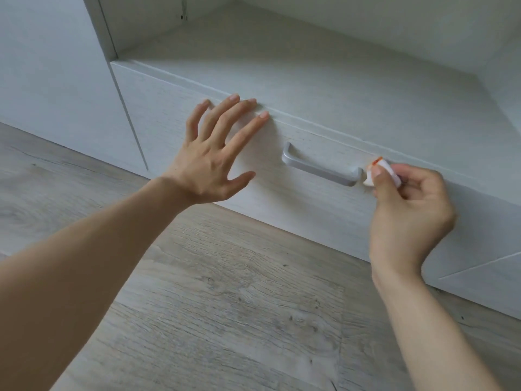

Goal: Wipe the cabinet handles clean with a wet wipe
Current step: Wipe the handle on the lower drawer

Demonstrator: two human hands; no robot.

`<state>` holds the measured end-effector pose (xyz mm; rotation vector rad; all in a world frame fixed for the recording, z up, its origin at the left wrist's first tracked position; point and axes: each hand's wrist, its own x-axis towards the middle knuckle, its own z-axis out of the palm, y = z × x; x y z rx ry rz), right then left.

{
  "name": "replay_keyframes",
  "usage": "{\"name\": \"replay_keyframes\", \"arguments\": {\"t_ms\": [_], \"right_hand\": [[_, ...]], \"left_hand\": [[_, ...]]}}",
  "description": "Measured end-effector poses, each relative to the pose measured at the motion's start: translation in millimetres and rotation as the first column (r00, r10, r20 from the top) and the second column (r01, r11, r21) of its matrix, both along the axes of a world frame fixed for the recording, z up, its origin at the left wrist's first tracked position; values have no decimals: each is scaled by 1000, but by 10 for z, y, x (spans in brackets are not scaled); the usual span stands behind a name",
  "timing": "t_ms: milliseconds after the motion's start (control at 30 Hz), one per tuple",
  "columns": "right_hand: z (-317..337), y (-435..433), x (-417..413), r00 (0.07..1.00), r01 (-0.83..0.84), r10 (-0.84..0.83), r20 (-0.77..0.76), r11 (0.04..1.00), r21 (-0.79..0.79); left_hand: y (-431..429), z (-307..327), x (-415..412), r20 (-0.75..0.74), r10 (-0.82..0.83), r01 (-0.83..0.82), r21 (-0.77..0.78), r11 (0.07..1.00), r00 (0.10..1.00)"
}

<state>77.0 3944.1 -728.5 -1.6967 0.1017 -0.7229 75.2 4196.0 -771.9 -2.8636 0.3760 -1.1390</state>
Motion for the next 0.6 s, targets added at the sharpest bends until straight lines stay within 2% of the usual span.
{"name": "replay_keyframes", "arguments": {"t_ms": [100, 167, 300, 367, 467, 600], "right_hand": [[48, -27, 11, 998, -68, 65, -26, 984, -166], [132, -37, -57, 990, -129, 107, -91, 951, -283], [545, -58, -287, 961, -264, 207, -182, 883, -388], [881, -60, -362, 941, -335, 270, -205, 834, -439], [1526, 11, -437, 867, -498, 392, -308, 711, -497], [2545, 147, -463, 706, -703, 523, -478, 437, -560]], "left_hand": [[-75, 143, -148, -165, 26, -31, -25, 999, 986], [-144, 331, -289, -317, 64, -80, -39, 996, 946], [-271, 796, -487, -588, 128, -170, -16, 985, 799], [-293, 1088, -563, -690, 170, -177, 61, 982, 704], [-330, 1654, -769, -787, 229, -202, 135, 970, 573], [-296, 2599, -1097, -873, 238, -200, 165, 966, 425]]}}
